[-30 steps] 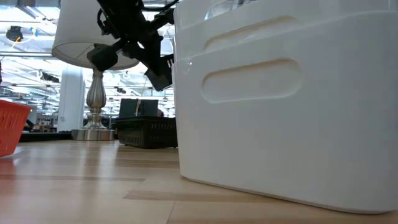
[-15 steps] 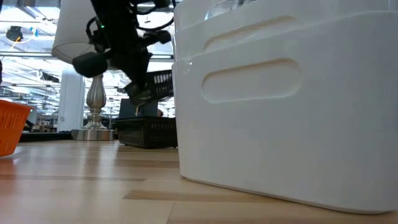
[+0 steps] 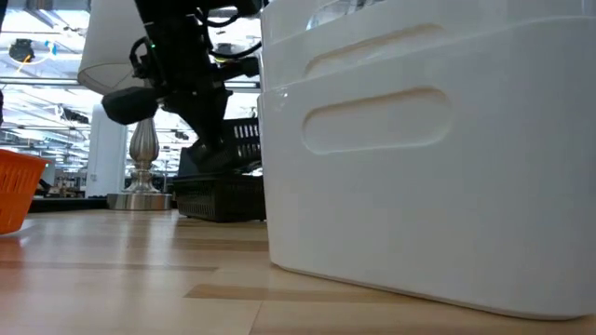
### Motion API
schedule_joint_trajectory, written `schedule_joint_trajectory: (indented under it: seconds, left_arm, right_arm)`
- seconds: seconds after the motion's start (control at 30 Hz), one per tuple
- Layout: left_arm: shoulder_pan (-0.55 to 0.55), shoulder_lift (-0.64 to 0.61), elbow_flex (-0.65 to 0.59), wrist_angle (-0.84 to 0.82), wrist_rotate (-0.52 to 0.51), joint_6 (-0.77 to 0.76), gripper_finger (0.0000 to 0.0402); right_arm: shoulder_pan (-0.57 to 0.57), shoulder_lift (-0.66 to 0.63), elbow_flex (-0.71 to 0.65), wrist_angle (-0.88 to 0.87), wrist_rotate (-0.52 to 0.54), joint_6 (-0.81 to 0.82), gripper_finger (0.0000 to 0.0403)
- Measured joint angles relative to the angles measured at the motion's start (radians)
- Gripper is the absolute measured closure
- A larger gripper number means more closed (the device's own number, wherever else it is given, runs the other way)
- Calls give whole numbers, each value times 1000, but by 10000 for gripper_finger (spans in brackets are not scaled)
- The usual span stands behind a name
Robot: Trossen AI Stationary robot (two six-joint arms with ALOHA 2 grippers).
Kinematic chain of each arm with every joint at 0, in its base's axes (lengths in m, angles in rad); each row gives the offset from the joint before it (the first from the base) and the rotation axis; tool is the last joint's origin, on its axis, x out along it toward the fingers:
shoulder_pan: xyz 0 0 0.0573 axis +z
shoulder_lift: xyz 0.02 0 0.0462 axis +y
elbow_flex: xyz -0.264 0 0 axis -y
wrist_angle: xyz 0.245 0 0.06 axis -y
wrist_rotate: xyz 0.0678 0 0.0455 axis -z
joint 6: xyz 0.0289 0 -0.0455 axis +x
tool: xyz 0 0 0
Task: Stack baskets by color
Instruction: Stack the right black bin on the black bins
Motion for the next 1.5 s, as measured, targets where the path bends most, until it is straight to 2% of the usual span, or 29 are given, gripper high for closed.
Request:
schedule_joint_trajectory:
  seconds: [0.27,0.53,0.67,0.87,1.3,1.5]
  left_arm:
    - [-11,1,0,-127,8,12,401]
    - [-11,1,0,-81,15,49,401]
    - [-14,1,0,-79,52,46,401]
    - [-18,1,0,-68,27,35,401]
    - [-18,1,0,-39,-1,210,401]
    - [-13,1,0,-8,-3,221,401]
  right_arm:
    - [0,0,0,0,0,0,278]
    - [0,0,0,5,0,1,278]
    - [0,0,0,7,0,3,278]
    - [0,0,0,16,0,3,278]
    - [0,0,0,24,0,0,278]
    - [0,0,0,26,0,0,278]
